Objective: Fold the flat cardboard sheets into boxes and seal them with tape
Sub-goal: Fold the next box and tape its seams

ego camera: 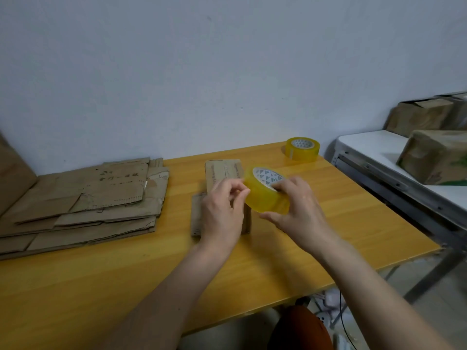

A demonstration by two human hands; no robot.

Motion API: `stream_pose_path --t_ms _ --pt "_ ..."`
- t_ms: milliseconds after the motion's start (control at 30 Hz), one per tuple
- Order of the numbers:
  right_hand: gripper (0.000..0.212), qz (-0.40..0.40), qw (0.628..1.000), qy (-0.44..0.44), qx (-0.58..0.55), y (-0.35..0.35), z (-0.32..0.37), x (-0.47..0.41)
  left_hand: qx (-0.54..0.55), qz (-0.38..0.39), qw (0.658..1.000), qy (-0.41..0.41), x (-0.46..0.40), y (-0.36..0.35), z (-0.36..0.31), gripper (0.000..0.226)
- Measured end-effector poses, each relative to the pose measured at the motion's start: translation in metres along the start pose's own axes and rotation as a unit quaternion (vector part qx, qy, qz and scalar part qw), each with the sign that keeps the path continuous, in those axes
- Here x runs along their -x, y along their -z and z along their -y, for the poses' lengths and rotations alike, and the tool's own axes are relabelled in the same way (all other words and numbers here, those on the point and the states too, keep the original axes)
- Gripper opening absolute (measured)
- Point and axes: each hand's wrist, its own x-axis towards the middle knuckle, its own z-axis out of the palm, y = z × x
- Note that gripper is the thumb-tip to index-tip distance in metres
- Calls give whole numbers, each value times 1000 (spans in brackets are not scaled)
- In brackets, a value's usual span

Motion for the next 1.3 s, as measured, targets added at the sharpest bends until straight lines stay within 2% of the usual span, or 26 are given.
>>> stream_pose_path --t_ms 67,100,167,200,267,333,367,433,500,600,733,800,933,1000,1300 --pt "66 -67 997 46 20 0 2 0 41 -27 993 105 -5 4 1 1" --pt "70 -111 992 60 5 0 1 -1 93 -37 979 176 -7 6 2 2" --pt "65 -184 977 35 -101 -1 -2 -4 224 -37 928 294 -9 9 1 7" --pt "58 -191 965 -8 -177 -3 -1 -4 278 -26 902 328 -9 10 -2 10" --pt "38 -152 924 -90 -339 -11 3 -3 346 -1 868 355 -6 9 -7 12" --pt "30 -92 855 -143 -489 -22 6 0 362 0 860 360 -4 8 -10 11" --pt "30 -75 835 -149 -525 -25 7 1 345 -9 865 363 -3 9 -9 9" --pt "28 -79 852 -136 -500 -21 4 -2 258 -18 894 365 -1 16 -2 6" --pt "38 -115 894 -137 -410 -10 -9 -9 187 -41 909 370 0 30 10 6" --pt "49 -167 924 -165 -300 -1 -32 -16 163 -38 920 355 -2 49 24 7" --pt "30 -176 921 -191 -292 -20 -39 -14 186 -34 906 378 3 46 26 3" --pt "33 -167 933 -184 -261 -27 -40 -13 191 -45 900 389 5 45 31 12" --pt "35 -182 953 -157 -185 -22 -45 -18 170 -100 897 396 -2 46 38 12" --pt "38 -184 959 -159 -143 -19 -48 -20 160 -99 894 406 -6 45 40 12" --pt "35 -161 963 -187 -104 -19 -60 -34 146 -84 902 398 -22 32 47 11"
